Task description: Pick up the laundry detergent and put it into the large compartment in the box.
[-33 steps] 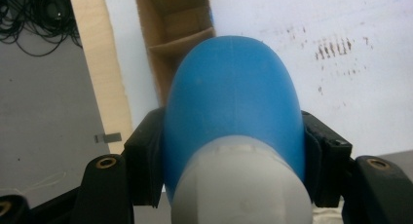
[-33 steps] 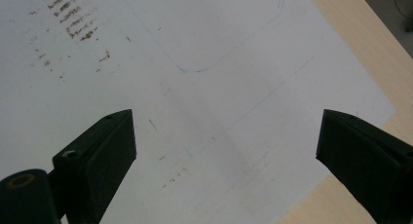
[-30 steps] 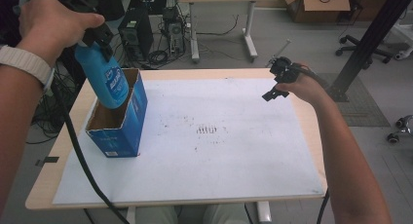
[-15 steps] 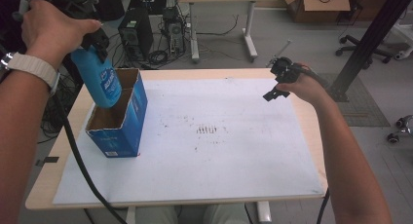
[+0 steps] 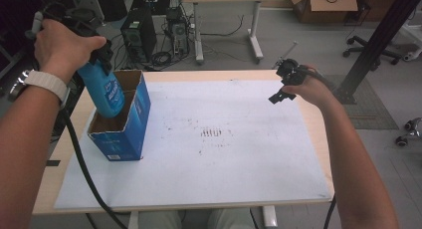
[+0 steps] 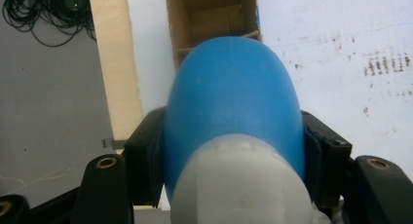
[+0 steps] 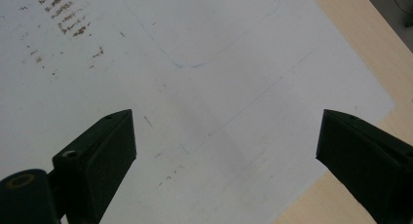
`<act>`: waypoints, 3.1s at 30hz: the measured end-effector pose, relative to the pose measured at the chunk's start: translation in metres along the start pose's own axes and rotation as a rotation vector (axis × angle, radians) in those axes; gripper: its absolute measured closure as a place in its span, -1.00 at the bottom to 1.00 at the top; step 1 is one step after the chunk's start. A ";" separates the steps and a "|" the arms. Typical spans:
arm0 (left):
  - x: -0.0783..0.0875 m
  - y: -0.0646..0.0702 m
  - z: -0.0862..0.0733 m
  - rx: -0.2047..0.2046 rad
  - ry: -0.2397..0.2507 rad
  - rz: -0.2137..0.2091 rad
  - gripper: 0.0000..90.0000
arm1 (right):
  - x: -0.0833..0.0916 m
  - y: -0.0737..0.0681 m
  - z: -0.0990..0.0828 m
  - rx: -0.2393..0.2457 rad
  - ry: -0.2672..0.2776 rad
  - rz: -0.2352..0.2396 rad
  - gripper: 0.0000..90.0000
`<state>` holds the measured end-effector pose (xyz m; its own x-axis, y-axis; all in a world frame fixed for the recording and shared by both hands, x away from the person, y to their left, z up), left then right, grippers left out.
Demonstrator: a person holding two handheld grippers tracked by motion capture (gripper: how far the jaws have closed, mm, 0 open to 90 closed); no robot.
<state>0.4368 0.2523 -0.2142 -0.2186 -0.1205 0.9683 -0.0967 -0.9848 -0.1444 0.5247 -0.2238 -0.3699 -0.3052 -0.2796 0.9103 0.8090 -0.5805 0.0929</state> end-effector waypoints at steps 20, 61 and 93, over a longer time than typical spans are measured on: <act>-0.055 0.002 -0.006 -0.004 0.004 -0.003 -0.16 | -0.004 0.000 -0.003 -0.009 -0.008 0.000 -0.84; -0.137 0.011 -0.019 0.001 0.018 0.013 -0.16 | -0.010 0.001 -0.007 -0.016 -0.014 0.004 -0.84; -0.159 0.009 -0.023 0.036 -0.005 -0.018 -0.17 | -0.015 -0.001 -0.009 -0.015 -0.025 0.011 -0.84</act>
<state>0.4486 0.2657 -0.3737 -0.2126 -0.1034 0.9716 -0.0658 -0.9906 -0.1199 0.5241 -0.2261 -0.3876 -0.2833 -0.2674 0.9210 0.8048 -0.5885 0.0767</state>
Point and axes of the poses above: each handheld gripper's, and its own axes: x roughly backward along the jaws, z roughly out of its top, y roughly to its right, the point moved 10 cm from there along -x, roughly forward along the jaws, and after that the axes turned 1 degree about z, right-handed, at the moved point
